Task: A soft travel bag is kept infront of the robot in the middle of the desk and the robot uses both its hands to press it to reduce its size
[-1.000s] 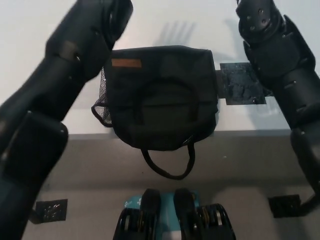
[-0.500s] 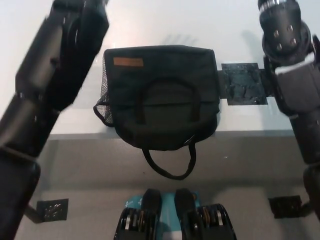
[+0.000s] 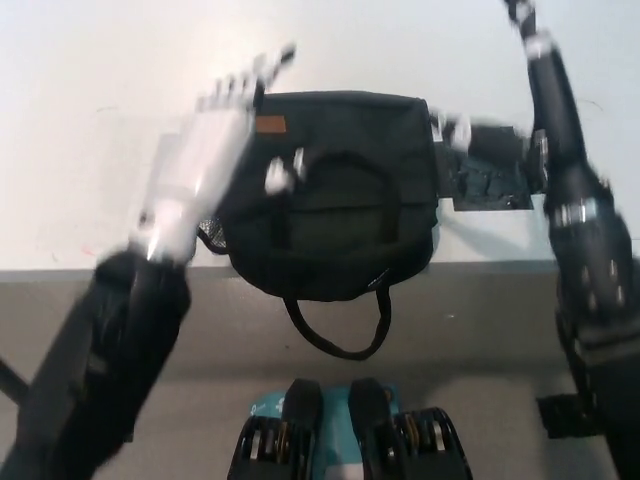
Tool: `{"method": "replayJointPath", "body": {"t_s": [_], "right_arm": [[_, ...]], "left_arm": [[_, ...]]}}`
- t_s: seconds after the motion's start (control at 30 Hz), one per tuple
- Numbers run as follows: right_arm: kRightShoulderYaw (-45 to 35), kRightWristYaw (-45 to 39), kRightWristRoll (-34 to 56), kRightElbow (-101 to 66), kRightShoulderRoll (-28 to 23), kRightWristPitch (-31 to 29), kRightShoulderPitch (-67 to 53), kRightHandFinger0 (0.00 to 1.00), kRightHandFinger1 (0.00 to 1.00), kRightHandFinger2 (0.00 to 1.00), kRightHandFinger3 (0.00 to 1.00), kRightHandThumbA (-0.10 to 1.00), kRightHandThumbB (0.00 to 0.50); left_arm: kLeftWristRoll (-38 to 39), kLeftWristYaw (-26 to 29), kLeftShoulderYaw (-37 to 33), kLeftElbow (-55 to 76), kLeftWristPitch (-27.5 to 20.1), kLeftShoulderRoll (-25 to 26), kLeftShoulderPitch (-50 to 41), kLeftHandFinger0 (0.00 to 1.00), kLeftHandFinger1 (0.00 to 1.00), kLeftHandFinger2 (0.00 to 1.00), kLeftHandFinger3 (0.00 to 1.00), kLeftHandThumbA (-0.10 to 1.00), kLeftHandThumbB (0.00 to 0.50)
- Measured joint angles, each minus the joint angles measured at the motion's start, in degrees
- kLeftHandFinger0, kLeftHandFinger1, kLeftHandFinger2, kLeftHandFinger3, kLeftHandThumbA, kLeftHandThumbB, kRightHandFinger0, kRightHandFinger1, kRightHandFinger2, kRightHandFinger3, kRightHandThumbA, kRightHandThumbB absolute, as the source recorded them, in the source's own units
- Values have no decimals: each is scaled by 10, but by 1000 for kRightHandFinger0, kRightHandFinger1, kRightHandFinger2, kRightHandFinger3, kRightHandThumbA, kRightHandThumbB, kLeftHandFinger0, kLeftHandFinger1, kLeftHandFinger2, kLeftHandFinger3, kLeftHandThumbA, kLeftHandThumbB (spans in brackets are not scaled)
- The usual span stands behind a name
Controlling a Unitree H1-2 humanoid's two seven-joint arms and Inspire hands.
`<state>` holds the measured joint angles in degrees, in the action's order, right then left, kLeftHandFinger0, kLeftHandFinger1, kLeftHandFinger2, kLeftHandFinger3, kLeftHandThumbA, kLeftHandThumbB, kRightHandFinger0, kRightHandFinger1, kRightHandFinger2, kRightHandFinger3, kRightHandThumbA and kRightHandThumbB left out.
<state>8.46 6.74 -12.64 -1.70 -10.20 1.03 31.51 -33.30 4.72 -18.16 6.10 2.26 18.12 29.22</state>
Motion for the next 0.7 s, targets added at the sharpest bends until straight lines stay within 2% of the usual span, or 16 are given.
{"method": "replayJointPath", "body": {"t_s": [0.03,0.07,0.1,0.13,0.17,0.23,0.27,0.3,0.33,0.37,0.4,0.43,0.47,0.53,0.63,0.7], "right_arm": [[5,0,0,-29,3,-3,-41,1000,1000,1000,1000,1000,263],[9,-1,1,-51,5,-5,-72,1000,1000,1000,1000,1000,262],[12,-2,1,-67,5,-6,-95,1000,1000,1000,1000,1000,237],[17,-2,2,-89,5,-7,-126,1000,1000,1000,1000,1000,196],[19,-2,2,-99,5,-8,-140,1000,1000,1000,1000,1000,192],[27,-3,5,-143,4,-12,-202,1000,1000,1000,1000,1000,165],[29,-4,6,-162,4,-15,-223,1000,1000,1000,1000,1000,205],[33,-4,8,-182,4,-17,-247,1000,1000,1000,1000,1000,289],[37,-4,9,-200,4,-18,-268,1000,1000,1000,1000,1000,290],[43,-4,11,-224,4,-20,-295,1000,1000,1000,1000,1000,214],[49,-4,12,-242,5,-21,-315,1000,1000,1000,1000,1000,183],[54,-4,12,-255,5,-23,-331,1000,1000,1000,1000,1000,183],[67,-5,12,-285,6,-30,-368,1000,1000,1000,1000,1000,144],[82,-7,12,-306,6,-42,-407,1000,1000,1000,1000,1000,134],[91,-7,13,-308,6,-64,-455,1000,1000,1000,1000,1000,179],[92,-7,13,-299,6,-82,-476,1000,1000,1000,1000,1000,176]], "left_arm": [[4,0,1,27,-2,0,-42,1000,1000,1000,1000,1000,113],[6,1,4,50,-5,0,-78,1000,1000,1000,1000,1000,99],[7,1,5,63,-7,0,-100,1000,1000,1000,1000,1000,44],[9,3,10,84,-10,0,-134,1000,1000,1000,1000,1000,22],[10,3,13,94,-12,0,-153,1000,1000,1000,1000,1000,2],[15,5,29,138,-19,0,-221,1000,1000,1000,1000,1000,25],[17,6,35,153,-22,0,-250,1000,1000,1000,1000,1000,33],[19,7,39,171,-25,0,-276,1000,1000,1000,1000,1000,77],[22,8,42,187,-29,0,-297,1000,1000,1000,1000,1000,77],[25,10,45,204,-36,0,-323,1000,1000,1000,1000,1000,95],[28,11,48,216,-41,0,-341,1000,1000,1000,1000,1000,107],[30,13,49,223,-47,0,-351,1000,1000,1000,1000,1000,111],[34,19,49,232,-63,0,-376,1000,1000,1000,1000,1000,177],[42,25,49,235,-80,-1,-402,1000,1000,1000,1000,1000,161],[52,41,42,223,-106,-3,-427,1000,1000,1000,1000,1000,201],[57,54,34,200,-125,-5,-433,1000,1000,1000,1000,1000,206]]}}
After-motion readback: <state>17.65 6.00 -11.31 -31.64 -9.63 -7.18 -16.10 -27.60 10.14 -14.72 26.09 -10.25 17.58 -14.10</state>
